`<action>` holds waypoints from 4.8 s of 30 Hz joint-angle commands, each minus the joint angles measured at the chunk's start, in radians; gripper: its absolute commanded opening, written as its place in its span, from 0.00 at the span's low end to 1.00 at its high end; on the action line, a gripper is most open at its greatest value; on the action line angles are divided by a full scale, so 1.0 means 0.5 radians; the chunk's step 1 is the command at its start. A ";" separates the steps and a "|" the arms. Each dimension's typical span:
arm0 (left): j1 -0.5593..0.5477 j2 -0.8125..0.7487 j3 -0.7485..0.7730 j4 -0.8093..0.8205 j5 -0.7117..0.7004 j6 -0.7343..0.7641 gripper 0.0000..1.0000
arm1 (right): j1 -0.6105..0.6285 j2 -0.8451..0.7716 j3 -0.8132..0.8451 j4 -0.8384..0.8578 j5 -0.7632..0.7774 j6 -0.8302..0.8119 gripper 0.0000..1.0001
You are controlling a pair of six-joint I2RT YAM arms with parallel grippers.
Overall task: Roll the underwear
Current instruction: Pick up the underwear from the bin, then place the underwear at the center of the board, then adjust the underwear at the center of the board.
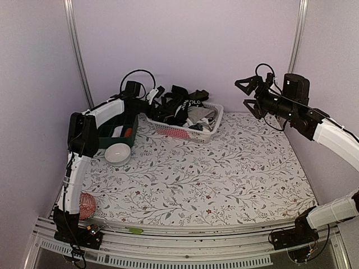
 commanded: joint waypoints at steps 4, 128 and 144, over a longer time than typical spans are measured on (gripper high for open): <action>-0.050 -0.015 0.013 -0.118 -0.105 0.357 0.86 | -0.007 0.001 0.056 0.013 0.016 0.008 0.99; -0.872 -0.980 -1.285 0.091 -0.123 0.092 0.52 | 0.029 -0.054 -0.262 -0.658 -0.460 -0.553 0.89; -0.182 -1.622 -2.452 -0.462 -0.348 1.251 0.47 | 0.628 0.380 -0.484 -0.949 -0.433 -0.786 0.65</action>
